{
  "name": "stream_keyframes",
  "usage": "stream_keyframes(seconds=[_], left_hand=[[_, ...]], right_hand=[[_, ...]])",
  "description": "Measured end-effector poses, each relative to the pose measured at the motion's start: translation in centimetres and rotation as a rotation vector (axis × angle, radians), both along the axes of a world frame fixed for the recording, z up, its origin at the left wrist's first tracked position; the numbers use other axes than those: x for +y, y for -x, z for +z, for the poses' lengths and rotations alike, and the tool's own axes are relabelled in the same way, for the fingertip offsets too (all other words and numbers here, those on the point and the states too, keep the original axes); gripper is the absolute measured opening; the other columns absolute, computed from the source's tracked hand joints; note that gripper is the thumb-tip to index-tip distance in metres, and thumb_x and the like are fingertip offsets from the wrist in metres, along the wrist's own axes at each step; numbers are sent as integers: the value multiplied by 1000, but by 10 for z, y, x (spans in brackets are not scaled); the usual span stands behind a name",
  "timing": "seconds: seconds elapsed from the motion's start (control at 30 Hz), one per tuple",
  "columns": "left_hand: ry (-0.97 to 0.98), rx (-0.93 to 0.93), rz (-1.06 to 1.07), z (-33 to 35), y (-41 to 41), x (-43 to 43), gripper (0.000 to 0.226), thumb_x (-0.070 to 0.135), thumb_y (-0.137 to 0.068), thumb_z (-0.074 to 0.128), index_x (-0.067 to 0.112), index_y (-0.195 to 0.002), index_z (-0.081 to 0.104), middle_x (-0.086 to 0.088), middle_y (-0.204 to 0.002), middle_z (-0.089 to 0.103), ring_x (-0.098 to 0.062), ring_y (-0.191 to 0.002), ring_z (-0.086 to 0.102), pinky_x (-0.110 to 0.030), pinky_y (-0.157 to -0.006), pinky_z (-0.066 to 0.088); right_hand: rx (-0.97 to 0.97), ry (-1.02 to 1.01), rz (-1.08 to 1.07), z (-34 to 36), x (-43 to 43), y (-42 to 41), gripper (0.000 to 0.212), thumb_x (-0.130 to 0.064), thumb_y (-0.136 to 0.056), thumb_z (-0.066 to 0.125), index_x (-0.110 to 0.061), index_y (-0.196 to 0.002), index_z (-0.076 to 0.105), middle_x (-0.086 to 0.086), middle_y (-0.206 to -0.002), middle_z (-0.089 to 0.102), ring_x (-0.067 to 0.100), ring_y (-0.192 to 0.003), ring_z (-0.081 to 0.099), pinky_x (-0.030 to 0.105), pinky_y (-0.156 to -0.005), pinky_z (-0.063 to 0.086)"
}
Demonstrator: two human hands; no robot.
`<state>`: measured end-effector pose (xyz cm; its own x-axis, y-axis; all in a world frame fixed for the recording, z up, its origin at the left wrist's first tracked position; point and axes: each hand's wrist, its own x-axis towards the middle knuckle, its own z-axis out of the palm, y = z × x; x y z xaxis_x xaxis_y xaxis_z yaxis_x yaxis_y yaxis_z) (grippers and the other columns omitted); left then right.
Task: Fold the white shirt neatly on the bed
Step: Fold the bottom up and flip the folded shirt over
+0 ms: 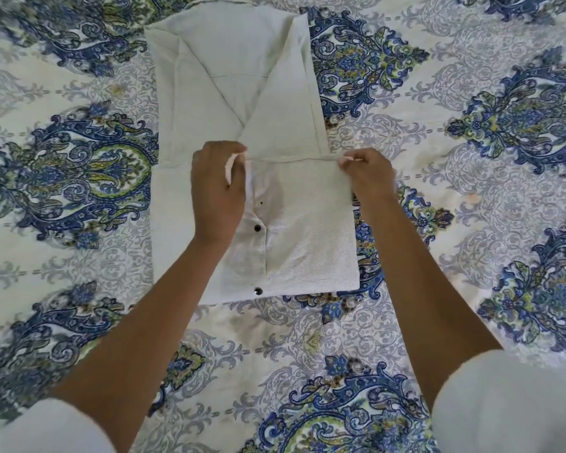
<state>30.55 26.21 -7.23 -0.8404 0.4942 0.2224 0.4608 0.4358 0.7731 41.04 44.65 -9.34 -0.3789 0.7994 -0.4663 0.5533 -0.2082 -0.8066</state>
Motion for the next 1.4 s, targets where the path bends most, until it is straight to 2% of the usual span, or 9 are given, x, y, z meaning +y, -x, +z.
stream_keyframes(seconds=[0.27,0.43,0.53,0.63,0.77,0.97,1.2,1.3,1.4], left_hand=[[166,-378,339,-14,-6,-61,43,23,-88,62,-4,-118,47,-22,-118,46,-34,-101,53,-36,-83,45],[75,-736,329,-2,2,-53,11,10,-87,60,7,-94,51,-7,-84,57,-13,-67,54,-27,-63,45],[-101,-964,244,3,13,-41,21,-6,-88,51,10,-76,50,-7,-68,54,-6,-48,51,-16,-45,37],[-272,-1103,125,11,17,-28,17,-6,-92,44,5,-90,57,-9,-81,67,-12,-71,67,-20,-70,54],[-285,-1013,16,18,27,-25,30,-16,-87,38,-4,-106,59,-10,-95,65,-20,-94,63,-26,-94,48],[411,-99,1,-14,33,-75,44,0,-85,54,4,-128,50,-12,-133,47,-28,-125,40,-35,-107,32],[371,-294,257,-21,47,-88,55,32,-82,69,2,-123,48,-18,-123,45,-31,-113,43,-40,-94,39],[355,-408,287,-18,74,-80,46,40,-78,68,2,-101,59,-18,-106,59,-33,-101,56,-45,-85,48],[419,-405,185,-14,89,-75,28,33,-82,67,8,-82,55,-12,-87,58,-27,-85,54,-40,-75,46]], right_hand=[[11,-256,-66,-9,-15,7,17,-11,-89,57,-6,-101,68,-2,-87,62,8,-77,54,6,-59,37],[-4,-272,-54,-4,5,14,18,-2,-83,59,-1,-99,69,-10,-69,59,-6,-58,52,6,-57,40],[-19,-391,78,7,2,15,22,-7,-86,59,-6,-105,68,3,-96,67,-5,-77,55,9,-73,45],[-15,-509,222,18,-24,8,25,-10,-88,60,-15,-111,67,4,-118,59,7,-103,50,6,-92,36],[-3,-545,470,25,-90,5,21,-11,-89,57,-9,-108,66,14,-115,58,21,-104,47,18,-87,34],[-245,-805,932,-11,-129,21,44,-26,-96,34,-14,-136,47,7,-148,39,23,-141,29,41,-113,19],[-311,-800,1073,-11,-123,26,48,-28,-101,29,-16,-148,25,3,-159,14,17,-147,7,41,-117,-1],[-194,-822,750,1,-105,33,46,-15,-94,35,-9,-139,41,12,-148,38,23,-142,26,43,-116,12],[-441,-715,588,13,-70,26,50,-6,-88,44,-15,-137,43,12,-145,37,27,-139,24,43,-114,15]])
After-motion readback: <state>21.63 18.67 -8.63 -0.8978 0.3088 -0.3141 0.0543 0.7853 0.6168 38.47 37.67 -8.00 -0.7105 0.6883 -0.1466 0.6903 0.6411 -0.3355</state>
